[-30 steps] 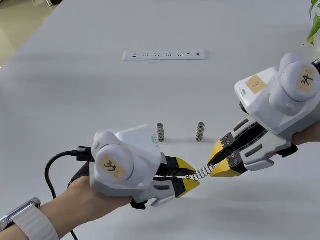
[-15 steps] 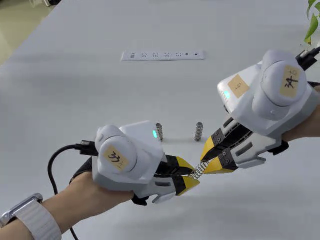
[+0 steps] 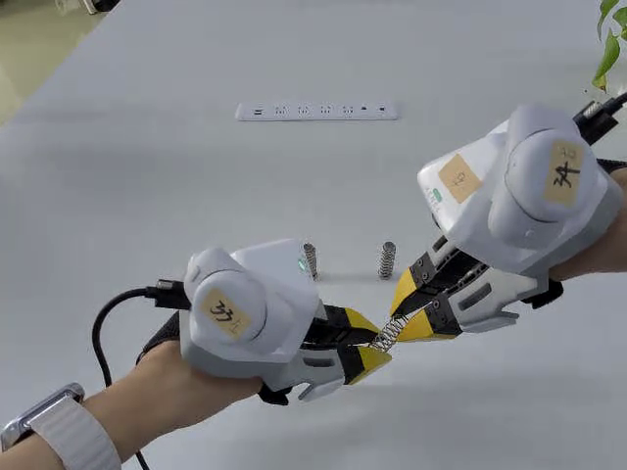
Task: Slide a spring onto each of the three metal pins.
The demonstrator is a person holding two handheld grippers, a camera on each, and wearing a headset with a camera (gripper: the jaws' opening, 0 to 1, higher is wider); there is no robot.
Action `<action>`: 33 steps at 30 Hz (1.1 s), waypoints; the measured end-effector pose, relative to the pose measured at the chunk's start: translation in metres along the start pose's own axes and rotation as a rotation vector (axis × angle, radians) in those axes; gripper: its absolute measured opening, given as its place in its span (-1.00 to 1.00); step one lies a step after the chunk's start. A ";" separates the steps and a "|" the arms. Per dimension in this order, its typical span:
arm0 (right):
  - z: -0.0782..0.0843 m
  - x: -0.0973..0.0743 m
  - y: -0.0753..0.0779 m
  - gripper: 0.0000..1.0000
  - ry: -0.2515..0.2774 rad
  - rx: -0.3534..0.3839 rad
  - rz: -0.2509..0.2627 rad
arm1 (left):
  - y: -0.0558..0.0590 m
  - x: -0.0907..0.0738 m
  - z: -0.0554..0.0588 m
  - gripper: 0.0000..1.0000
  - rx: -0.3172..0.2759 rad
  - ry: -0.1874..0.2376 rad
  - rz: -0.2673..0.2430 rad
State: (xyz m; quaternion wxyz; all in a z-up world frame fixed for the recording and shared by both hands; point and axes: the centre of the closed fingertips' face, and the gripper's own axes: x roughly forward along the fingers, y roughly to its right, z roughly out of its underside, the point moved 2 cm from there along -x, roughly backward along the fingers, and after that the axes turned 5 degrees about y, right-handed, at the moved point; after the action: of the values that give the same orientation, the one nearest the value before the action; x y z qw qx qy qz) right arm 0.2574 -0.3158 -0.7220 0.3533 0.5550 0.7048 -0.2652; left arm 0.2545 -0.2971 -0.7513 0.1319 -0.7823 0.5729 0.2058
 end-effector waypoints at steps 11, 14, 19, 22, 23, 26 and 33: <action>-0.002 -0.004 -0.001 -0.42 0.009 0.000 0.004 | 0.002 0.000 0.000 -0.88 0.030 -0.005 0.013; 0.000 -0.006 0.002 -0.41 0.000 -0.007 0.002 | 0.002 0.000 0.001 -0.88 0.030 -0.008 0.017; 0.001 -0.006 0.004 -0.42 -0.010 -0.013 -0.016 | 0.001 0.001 0.001 -0.88 0.025 -0.009 0.018; -0.002 -0.004 0.003 -0.45 -0.012 -0.020 -0.030 | 0.000 0.001 -0.001 -0.88 0.022 -0.005 0.017; -0.003 -0.004 0.003 -0.46 -0.012 -0.023 -0.033 | -0.001 0.001 -0.002 -0.88 0.019 -0.004 0.016; -0.005 -0.002 0.004 -0.48 -0.010 -0.024 -0.043 | -0.002 0.002 -0.004 -0.88 0.018 0.006 0.012; -0.004 0.004 0.007 -0.59 -0.035 -0.032 -0.063 | -0.002 0.003 -0.004 -0.88 0.008 0.018 0.005</action>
State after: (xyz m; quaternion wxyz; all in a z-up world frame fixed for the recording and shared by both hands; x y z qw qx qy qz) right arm 0.2626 -0.3086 -0.7229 0.3658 0.5220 0.7199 -0.2747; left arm 0.2583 -0.3011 -0.7490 0.1293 -0.7823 0.5768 0.1967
